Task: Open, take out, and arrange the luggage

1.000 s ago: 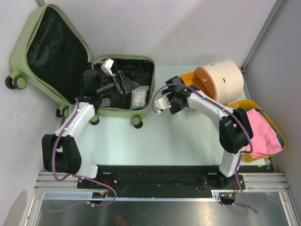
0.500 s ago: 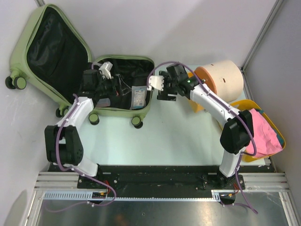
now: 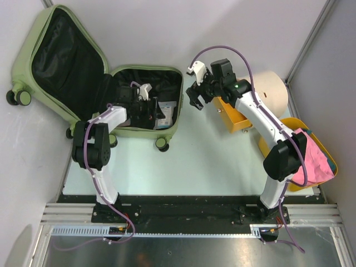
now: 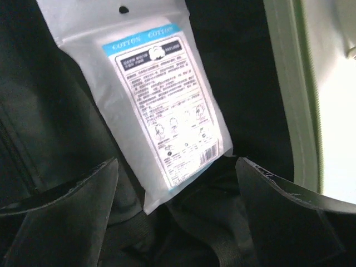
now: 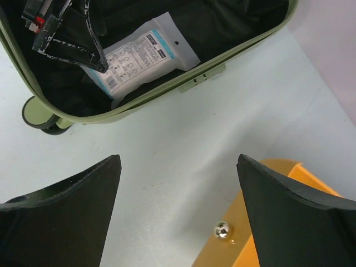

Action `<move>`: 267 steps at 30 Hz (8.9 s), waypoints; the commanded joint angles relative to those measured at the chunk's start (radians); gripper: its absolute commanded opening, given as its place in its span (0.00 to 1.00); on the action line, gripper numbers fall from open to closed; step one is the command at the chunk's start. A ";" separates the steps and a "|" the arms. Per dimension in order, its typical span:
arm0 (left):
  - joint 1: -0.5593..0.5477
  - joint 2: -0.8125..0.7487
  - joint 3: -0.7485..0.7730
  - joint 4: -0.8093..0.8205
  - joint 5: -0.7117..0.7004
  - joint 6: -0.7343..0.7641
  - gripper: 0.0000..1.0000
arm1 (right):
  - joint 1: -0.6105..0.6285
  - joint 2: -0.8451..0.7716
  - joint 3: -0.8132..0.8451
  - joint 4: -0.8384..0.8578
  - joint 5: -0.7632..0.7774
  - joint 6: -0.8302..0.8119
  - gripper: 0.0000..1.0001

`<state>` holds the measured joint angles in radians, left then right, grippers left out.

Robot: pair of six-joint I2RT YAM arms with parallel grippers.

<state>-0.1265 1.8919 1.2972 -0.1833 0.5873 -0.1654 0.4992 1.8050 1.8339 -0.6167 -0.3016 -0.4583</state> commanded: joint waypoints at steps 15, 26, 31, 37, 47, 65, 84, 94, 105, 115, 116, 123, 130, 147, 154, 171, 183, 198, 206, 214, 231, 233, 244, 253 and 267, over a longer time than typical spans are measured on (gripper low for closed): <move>0.200 -0.200 0.106 -0.519 -0.348 1.164 1.00 | 0.006 0.004 0.019 -0.029 -0.082 0.066 0.90; 0.234 0.048 0.204 -0.518 -0.324 1.276 0.92 | 0.012 0.008 0.016 -0.051 -0.079 0.063 0.90; 0.231 0.121 0.319 -0.516 -0.244 1.245 0.79 | 0.012 0.005 0.021 -0.054 -0.080 0.063 0.90; 0.231 0.084 0.392 -0.516 -0.117 1.149 0.43 | 0.009 -0.003 0.018 -0.046 -0.080 0.075 0.89; 0.203 -0.083 0.537 -0.480 0.361 0.254 0.14 | -0.024 -0.030 -0.013 0.242 -0.289 0.422 0.88; -0.016 -0.467 0.037 0.173 0.092 -0.658 0.18 | 0.156 -0.062 -0.219 0.729 -0.157 0.866 0.92; -0.070 -0.527 -0.044 0.315 0.009 -0.732 0.28 | 0.157 -0.024 -0.119 0.523 -0.068 0.776 0.31; -0.067 -0.540 -0.049 0.317 -0.043 -0.649 0.99 | 0.053 -0.128 -0.154 0.417 -0.062 0.629 0.00; -0.076 -0.539 -0.093 0.303 -0.004 -0.606 1.00 | -0.120 -0.276 -0.265 0.012 0.301 0.244 0.00; -0.082 -0.508 -0.076 0.303 0.014 -0.599 1.00 | -0.191 -0.210 -0.291 -0.026 0.407 0.193 0.10; -0.082 -0.510 -0.075 0.303 0.013 -0.597 1.00 | -0.191 -0.205 -0.288 -0.028 0.417 0.190 0.23; -0.084 -0.519 -0.082 0.303 0.016 -0.582 1.00 | -0.154 -0.180 -0.203 -0.048 0.334 0.210 0.70; -0.085 -0.519 -0.088 0.303 0.025 -0.562 1.00 | -0.068 -0.150 -0.179 -0.028 0.303 0.179 0.69; -0.082 -0.517 -0.084 0.300 0.011 -0.543 0.99 | -0.010 0.034 -0.218 0.064 0.541 -0.002 0.00; -0.075 -0.502 -0.076 0.298 0.005 -0.537 0.99 | -0.071 0.043 -0.282 0.126 0.664 -0.092 0.00; -0.068 -0.467 -0.036 0.294 0.017 -0.511 1.00 | -0.107 -0.036 -0.338 0.226 0.671 -0.286 0.34; -0.068 -0.474 -0.025 0.251 0.177 -0.309 0.99 | -0.173 -0.275 -0.300 0.071 0.029 -0.394 0.82; -0.071 -0.482 -0.093 0.251 0.204 -0.218 1.00 | -0.292 -0.294 -0.401 0.049 0.001 -0.963 0.77; -0.070 -0.468 -0.099 0.249 0.198 -0.226 1.00 | -0.277 -0.240 -0.404 0.041 0.097 -1.111 0.68; -0.068 -0.452 -0.081 0.251 0.197 -0.232 0.99 | -0.245 -0.196 -0.412 0.106 0.211 -1.162 0.44; -0.068 -0.433 -0.062 0.258 0.213 -0.237 0.99 | -0.163 -0.223 -0.410 0.083 0.191 -1.132 0.41; -0.068 -0.433 -0.059 0.258 0.213 -0.237 0.99 | -0.180 -0.228 -0.410 0.086 0.199 -1.140 0.43; -0.068 -0.421 -0.058 0.263 0.221 -0.243 0.99 | -0.249 -0.205 -0.412 0.078 0.245 -1.212 0.55; -0.068 -0.419 -0.053 0.263 0.218 -0.235 0.99 | -0.246 -0.165 -0.415 0.169 0.289 -1.280 0.19; -0.070 -0.427 -0.064 0.274 0.217 -0.218 0.99 | -0.133 -0.203 -0.415 0.074 0.188 -1.200 0.01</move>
<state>-0.1997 1.4757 1.2041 0.0441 0.7921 -0.4103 0.3092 1.6268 1.4193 -0.5129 -0.0372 -1.6878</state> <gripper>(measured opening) 0.985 0.264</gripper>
